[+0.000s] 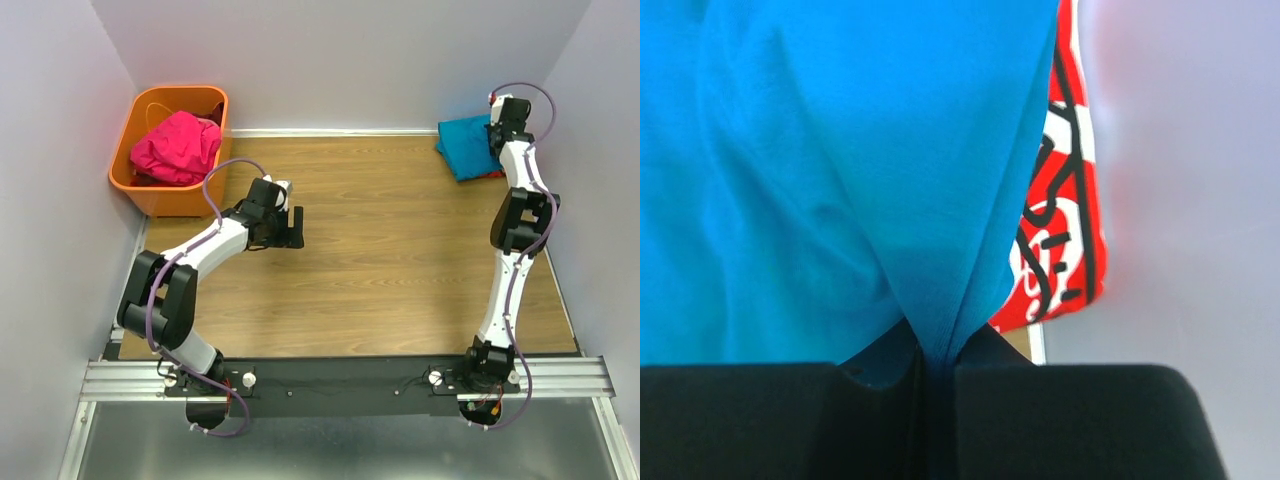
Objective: Fold and stack the t-shirts
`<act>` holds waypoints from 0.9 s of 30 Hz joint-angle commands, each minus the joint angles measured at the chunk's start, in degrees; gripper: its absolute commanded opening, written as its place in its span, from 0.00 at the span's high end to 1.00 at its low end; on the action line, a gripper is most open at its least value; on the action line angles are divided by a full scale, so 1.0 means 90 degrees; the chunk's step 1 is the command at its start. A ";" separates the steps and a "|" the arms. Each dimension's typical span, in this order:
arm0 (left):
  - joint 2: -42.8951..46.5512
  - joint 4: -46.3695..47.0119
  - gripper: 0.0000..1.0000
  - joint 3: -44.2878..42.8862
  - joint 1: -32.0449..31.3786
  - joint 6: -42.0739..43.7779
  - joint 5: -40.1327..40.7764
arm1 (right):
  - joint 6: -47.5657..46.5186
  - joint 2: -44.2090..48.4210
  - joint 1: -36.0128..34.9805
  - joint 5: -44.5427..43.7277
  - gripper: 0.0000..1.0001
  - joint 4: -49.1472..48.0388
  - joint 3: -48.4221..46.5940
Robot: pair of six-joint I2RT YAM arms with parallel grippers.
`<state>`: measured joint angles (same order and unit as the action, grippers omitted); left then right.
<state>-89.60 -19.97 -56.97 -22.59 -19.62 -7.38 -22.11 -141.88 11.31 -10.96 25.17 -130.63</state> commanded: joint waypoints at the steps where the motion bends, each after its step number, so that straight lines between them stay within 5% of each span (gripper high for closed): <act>1: -0.0103 -0.0164 0.09 -0.0213 0.0030 0.0021 -0.0274 | 0.0073 -0.0494 0.0169 -0.0003 1.00 -0.0130 -0.0553; 14: -0.0103 -0.0174 0.09 -0.0184 0.0039 -0.0037 -0.0304 | 0.1011 -0.0710 0.0491 0.0036 0.95 -0.0326 -0.0652; 18: 0.0024 -0.0135 0.09 -0.0057 0.0030 -0.0066 -0.0323 | 0.1099 -0.0729 0.0501 -0.0002 0.62 -0.0433 -0.0652; 20: 0.0082 -0.0135 0.09 -0.0018 0.0039 -0.0096 -0.0313 | 0.1148 -0.0700 0.0511 -0.0197 0.59 -0.0443 -0.0642; 27: 0.0550 -0.0106 0.09 -0.0057 0.0039 -0.0252 0.0213 | 0.1645 0.0334 0.0511 -0.0345 0.24 -0.0443 -0.0135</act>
<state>-88.86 -21.02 -57.63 -22.57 -20.60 -8.38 -10.87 -146.39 15.49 -12.05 22.68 -133.69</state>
